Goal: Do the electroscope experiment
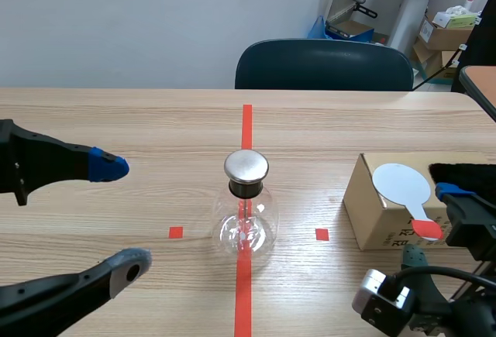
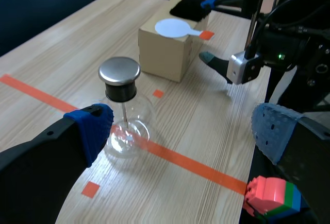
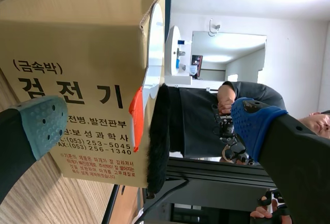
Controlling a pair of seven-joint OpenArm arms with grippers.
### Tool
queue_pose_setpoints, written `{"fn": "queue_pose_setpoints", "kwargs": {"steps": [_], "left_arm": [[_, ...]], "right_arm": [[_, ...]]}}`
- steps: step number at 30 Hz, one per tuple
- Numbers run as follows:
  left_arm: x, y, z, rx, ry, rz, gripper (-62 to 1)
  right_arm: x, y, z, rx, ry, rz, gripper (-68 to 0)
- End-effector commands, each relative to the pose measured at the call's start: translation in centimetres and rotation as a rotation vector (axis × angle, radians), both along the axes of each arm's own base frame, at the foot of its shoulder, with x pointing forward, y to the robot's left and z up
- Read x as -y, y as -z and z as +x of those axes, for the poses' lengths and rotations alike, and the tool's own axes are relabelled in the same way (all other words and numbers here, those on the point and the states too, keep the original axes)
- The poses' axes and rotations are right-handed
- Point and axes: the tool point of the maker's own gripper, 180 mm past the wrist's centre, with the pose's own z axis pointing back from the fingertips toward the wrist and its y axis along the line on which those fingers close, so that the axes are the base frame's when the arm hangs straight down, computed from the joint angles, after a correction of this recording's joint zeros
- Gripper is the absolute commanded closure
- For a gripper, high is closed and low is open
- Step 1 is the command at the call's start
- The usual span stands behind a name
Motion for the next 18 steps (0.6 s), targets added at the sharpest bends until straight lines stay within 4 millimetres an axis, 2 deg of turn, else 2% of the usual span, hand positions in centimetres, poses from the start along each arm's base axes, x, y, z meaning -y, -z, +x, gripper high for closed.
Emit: {"fn": "queue_pose_setpoints", "kwargs": {"steps": [1, 18], "left_arm": [[0.27, -0.75, 0.16, 0.017, 0.000, -0.030, -57.5], [0.17, -0.07, 0.09, 0.001, 0.001, 0.005, -57.5]], "right_arm": [[0.57, -1.57, 0.48, 0.069, 0.006, -0.016, -67.9], [0.56, -1.57, 0.48, 0.069, 0.005, -0.016, -67.9]]}}
